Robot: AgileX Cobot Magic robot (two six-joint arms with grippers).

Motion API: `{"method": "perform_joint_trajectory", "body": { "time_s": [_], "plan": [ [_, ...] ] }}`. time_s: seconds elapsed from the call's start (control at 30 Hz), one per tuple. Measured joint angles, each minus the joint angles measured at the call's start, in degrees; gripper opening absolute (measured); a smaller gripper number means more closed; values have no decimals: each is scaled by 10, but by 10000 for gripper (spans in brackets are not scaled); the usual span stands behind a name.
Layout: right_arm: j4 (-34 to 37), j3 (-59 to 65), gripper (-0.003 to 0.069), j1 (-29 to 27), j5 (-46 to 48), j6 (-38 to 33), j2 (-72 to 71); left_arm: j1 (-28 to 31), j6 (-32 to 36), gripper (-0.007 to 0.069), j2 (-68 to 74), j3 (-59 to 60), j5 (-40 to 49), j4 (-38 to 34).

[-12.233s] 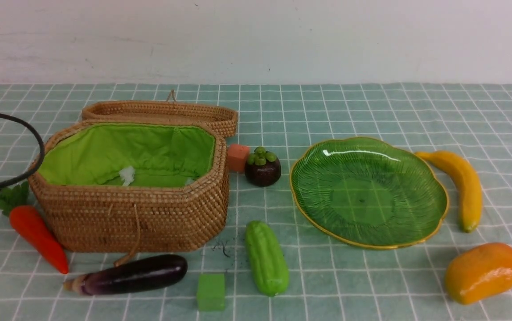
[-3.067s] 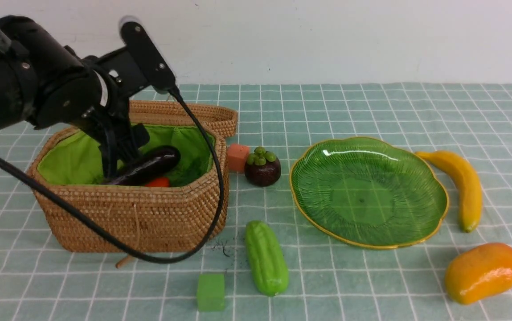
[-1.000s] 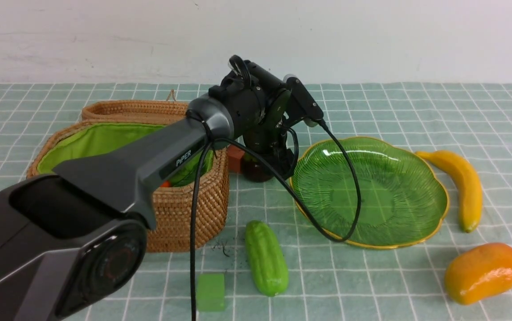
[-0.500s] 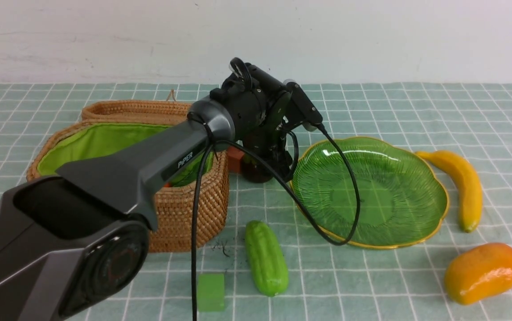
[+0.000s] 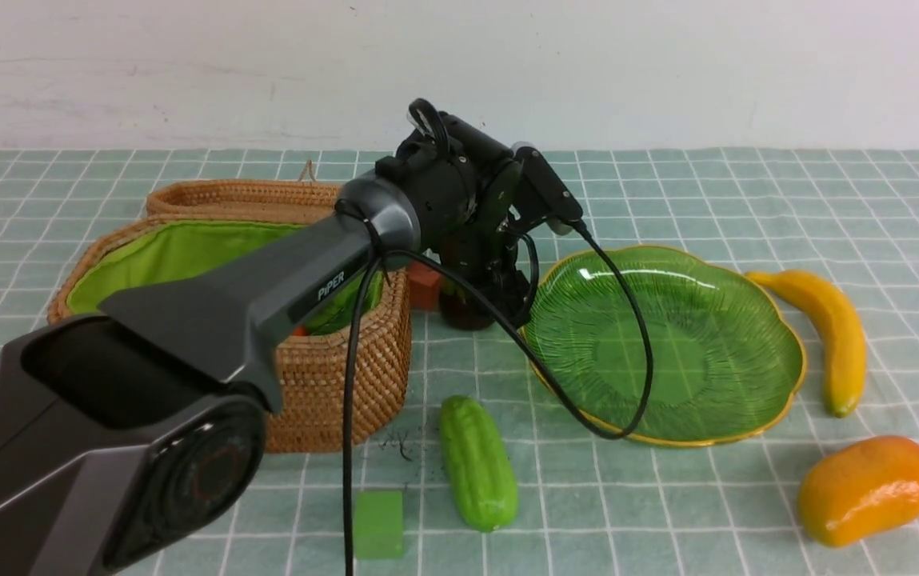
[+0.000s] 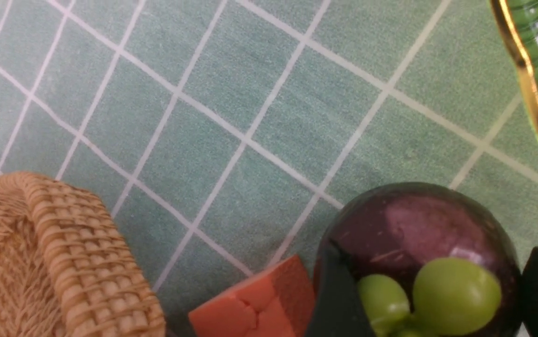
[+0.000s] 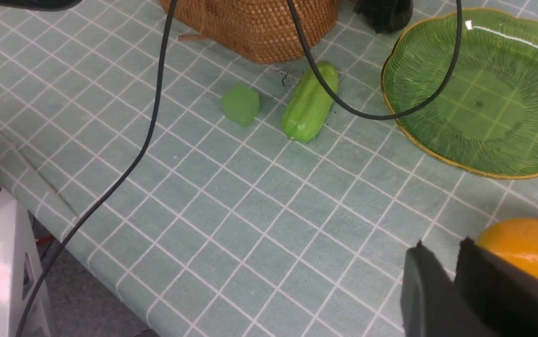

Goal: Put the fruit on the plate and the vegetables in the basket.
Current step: Grab a mangosteen with your left arm and put it on the plate on the right

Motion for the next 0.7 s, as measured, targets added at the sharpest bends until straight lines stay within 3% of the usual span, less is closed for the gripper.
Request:
{"method": "perform_joint_trajectory", "body": {
  "time_s": [0.13, 0.17, 0.2, 0.23, 0.3, 0.5, 0.7],
  "plan": [
    [-4, 0, 108, 0, -1, 0, 0, 0, 0, 380, -11, 0, 4, -8],
    [-6, 0, 108, 0, -3, 0, 0, 0, 0, 218, -19, 0, 5, -11],
    [-7, 0, 108, 0, -4, 0, 0, 0, 0, 173, -21, 0, 5, -12],
    [-9, 0, 108, 0, -5, 0, 0, 0, 0, 51, -27, 0, 6, -15],
    [-11, 0, 108, 0, -5, 0, 0, 0, 0, -8, -31, 0, 7, -18],
    [-29, 0, 108, 0, -19, 11, 0, 0, 0, -13, -37, 0, 19, -32],
    [-157, 0, 108, 0, -93, 134, 0, 0, 0, -13, -38, 0, 26, -35]
  ]
}}
